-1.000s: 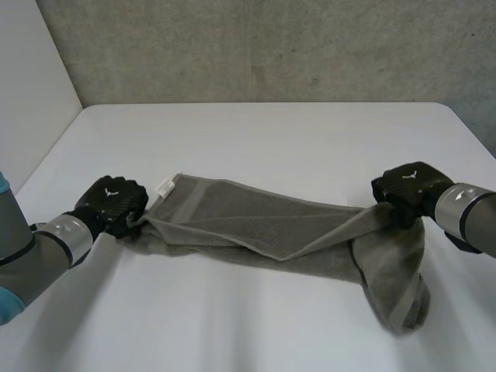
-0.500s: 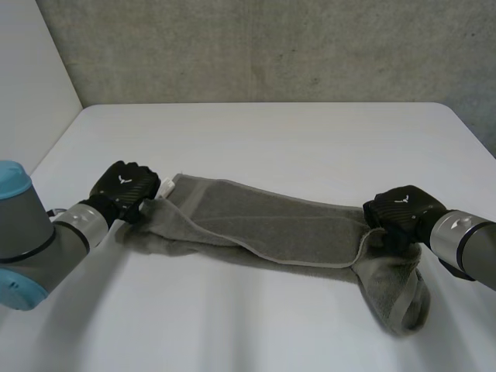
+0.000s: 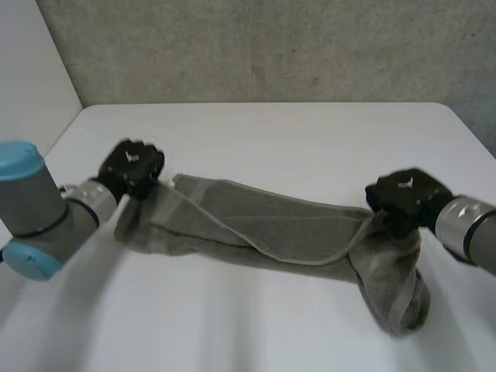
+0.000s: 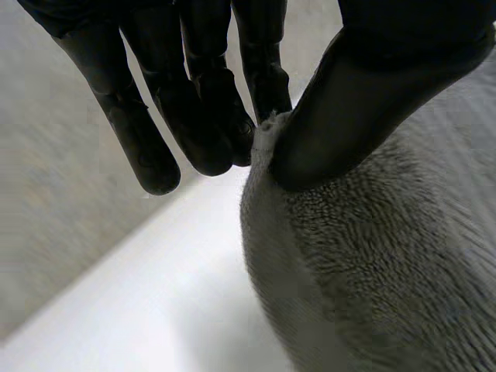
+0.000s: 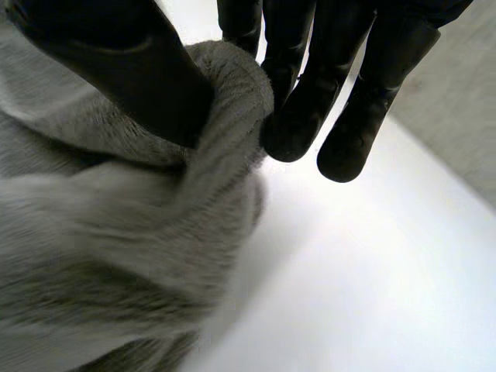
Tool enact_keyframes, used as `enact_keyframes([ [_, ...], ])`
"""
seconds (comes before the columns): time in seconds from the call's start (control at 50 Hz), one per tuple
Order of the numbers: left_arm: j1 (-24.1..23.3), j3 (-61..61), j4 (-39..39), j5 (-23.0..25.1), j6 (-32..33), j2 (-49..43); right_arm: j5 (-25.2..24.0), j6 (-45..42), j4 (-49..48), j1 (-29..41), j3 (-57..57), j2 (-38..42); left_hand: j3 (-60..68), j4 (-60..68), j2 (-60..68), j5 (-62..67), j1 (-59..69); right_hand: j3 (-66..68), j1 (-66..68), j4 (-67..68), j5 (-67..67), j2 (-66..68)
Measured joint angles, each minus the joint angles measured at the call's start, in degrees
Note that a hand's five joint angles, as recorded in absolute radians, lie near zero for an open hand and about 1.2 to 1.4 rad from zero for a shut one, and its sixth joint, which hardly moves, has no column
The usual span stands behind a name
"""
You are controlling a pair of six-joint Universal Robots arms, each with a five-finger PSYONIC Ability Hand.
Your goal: Fold the towel.
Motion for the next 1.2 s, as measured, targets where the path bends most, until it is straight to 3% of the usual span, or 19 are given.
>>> enact_keyframes([
  [0.12,0.59,8.03,0.07,-1.19,-8.18,4.10,0.03,0.63,-0.13,0.17,-12.11,0.49,0.05,0.01,0.13,-0.01,0.00,0.00,0.00,0.00,-0.05,0.00],
  [0.26,1.32,20.16,-0.45,-8.35,-19.88,9.30,0.03,8.04,0.04,0.43,-34.11,3.53,0.31,0.02,0.39,-0.01,0.00,0.00,0.07,0.00,-0.05,0.00],
  [0.34,2.30,20.98,-0.41,-10.69,-23.87,14.49,-1.00,12.71,1.76,0.04,-39.90,2.46,0.31,0.04,0.40,-0.01,0.00,0.00,0.07,0.01,-0.05,0.00],
  [0.48,5.92,12.02,1.46,-7.93,-26.78,23.34,-6.01,14.40,4.13,-1.56,-33.34,-4.41,0.31,0.25,0.49,-0.01,0.00,0.00,0.08,0.01,-0.05,0.00],
  [0.56,8.35,1.11,3.87,-1.89,-27.09,28.04,-10.66,12.26,4.47,-2.52,-23.53,-10.23,0.40,0.25,0.56,0.00,0.00,0.00,0.08,0.00,-0.05,0.00],
  [0.72,14.16,-15.58,7.98,6.97,-26.87,33.43,-14.85,2.04,8.86,-7.31,-8.14,-16.93,0.54,0.26,0.58,0.00,0.00,0.00,0.07,0.00,-0.05,0.00],
  [0.92,18.71,-22.84,8.83,8.76,-27.01,36.26,-14.26,-5.75,13.24,-9.56,-3.20,-17.82,0.65,0.26,0.90,0.00,0.00,0.00,-0.06,0.00,-0.05,0.00],
  [1.2,18.10,-20.44,8.30,8.24,-27.44,36.37,-14.22,-2.31,16.65,-9.26,-8.66,-17.69,0.82,0.26,1.01,0.00,0.00,-0.01,-0.09,-0.01,-0.05,0.00],
])
